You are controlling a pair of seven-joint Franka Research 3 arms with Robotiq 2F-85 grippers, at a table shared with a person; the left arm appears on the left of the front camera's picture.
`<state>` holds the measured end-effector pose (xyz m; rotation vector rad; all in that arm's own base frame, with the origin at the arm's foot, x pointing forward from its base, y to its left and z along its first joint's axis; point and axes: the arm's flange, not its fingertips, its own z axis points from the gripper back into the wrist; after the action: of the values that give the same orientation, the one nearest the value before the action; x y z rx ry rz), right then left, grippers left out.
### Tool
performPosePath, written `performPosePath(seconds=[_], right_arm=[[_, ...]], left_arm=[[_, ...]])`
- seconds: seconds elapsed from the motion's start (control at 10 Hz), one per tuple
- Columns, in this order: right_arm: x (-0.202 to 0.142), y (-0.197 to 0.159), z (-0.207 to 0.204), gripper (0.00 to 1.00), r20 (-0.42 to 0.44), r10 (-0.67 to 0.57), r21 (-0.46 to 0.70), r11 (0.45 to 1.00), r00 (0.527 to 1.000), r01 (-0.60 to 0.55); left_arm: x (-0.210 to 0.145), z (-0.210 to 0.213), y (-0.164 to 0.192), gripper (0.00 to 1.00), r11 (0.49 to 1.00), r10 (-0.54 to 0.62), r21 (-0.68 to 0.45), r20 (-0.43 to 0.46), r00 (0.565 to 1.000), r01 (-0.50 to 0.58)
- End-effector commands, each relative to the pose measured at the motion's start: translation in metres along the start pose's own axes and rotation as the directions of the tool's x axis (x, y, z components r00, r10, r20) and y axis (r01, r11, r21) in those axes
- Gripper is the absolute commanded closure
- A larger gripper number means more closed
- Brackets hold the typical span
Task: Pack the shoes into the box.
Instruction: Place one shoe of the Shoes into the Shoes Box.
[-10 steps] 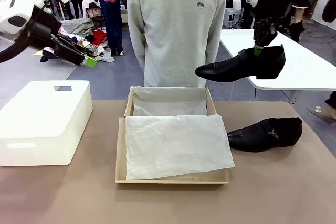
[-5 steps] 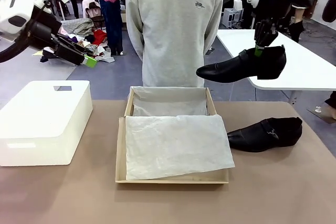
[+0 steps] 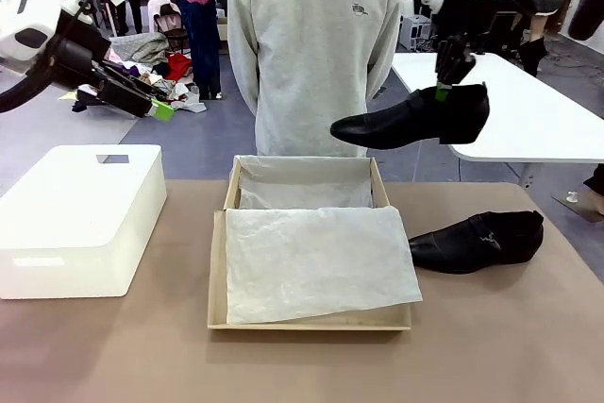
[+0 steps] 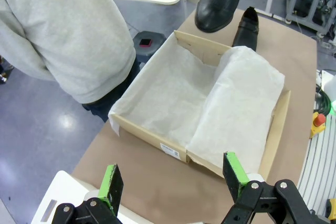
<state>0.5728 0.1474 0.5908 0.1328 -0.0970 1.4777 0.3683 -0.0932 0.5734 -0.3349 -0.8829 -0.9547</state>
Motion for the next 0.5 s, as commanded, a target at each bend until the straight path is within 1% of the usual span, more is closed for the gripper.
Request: performPosePath(seconds=[0.0, 0.1, 0.2, 0.4], right_arm=[[0.039, -0.008, -0.004, 1.0, 0.005, -0.033, -0.014, 0.999, 0.999, 0.033], [0.058, -0.01, -0.012, 1.0, 0.013, -0.04, -0.023, 0.999, 0.999, 0.041], [0.075, -0.012, -0.02, 1.0, 0.002, -0.042, -0.037, 0.998, 0.999, 0.042], [0.099, -0.017, -0.041, 1.0, -0.015, -0.061, -0.052, 0.997, 0.998, 0.06]], left_arm=[[-0.001, 0.0, 0.001, 0.0, 1.0, -0.007, -0.011, 0.011, 1.0, 0.007], [-0.001, 0.0, 0.001, 0.0, 1.0, -0.007, -0.011, 0.011, 1.0, 0.007], [-0.001, 0.0, 0.001, 0.0, 1.0, -0.007, -0.011, 0.011, 1.0, 0.007], [-0.001, 0.0, 0.001, 0.0, 1.0, -0.007, -0.011, 0.011, 1.0, 0.007]])
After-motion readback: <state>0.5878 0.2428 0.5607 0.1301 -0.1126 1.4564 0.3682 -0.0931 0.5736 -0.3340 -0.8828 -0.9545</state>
